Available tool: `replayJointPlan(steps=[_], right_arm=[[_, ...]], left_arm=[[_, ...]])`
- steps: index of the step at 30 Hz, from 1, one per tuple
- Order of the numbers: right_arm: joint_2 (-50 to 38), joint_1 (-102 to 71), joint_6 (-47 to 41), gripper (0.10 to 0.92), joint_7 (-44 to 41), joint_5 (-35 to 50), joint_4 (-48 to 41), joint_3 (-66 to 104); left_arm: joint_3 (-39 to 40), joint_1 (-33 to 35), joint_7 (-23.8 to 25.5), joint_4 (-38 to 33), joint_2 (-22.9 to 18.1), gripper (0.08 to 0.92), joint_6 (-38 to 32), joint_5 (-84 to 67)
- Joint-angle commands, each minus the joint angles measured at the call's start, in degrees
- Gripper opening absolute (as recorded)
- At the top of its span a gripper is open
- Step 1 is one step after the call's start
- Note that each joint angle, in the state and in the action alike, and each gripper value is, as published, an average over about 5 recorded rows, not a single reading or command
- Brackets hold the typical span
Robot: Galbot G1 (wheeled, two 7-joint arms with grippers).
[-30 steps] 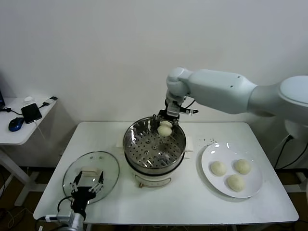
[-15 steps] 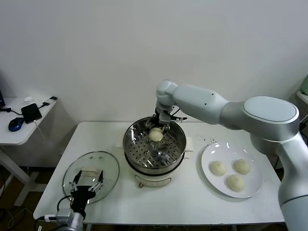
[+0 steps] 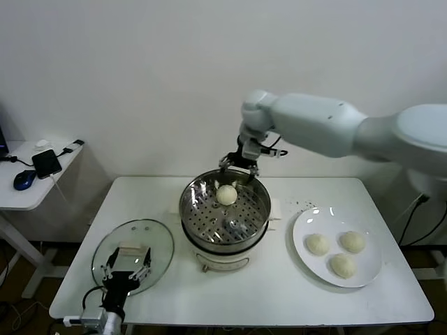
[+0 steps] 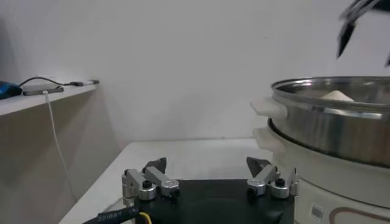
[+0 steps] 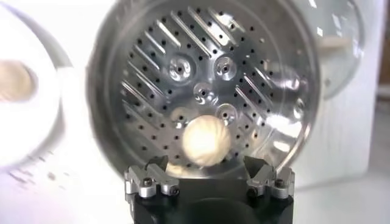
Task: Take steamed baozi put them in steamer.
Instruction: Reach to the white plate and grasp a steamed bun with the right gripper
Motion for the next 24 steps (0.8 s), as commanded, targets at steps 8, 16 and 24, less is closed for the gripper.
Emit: replayJointPlan(steps=[8, 16, 24], right_arm=[[-33.90, 19.05, -41.12, 0.823, 4.90, 22.47, 29.21, -33.44], [-38.31, -6.41, -47.05, 0.823, 10.45, 19.95, 23.42, -13.54], [-33.41, -26.01, -46.14, 0.823, 10.56, 16.81, 10.47, 4.63]], left_arm=[[0.54, 0.22, -0.06, -0.34, -0.34, 0.823, -0.24, 0.12], [0.67, 0.17, -0.11, 0.23, -1.33, 0.823, -0.46, 0.80], [0.57, 0.71, -0.13, 0.61, -2.26, 0.823, -0.58, 1.60]])
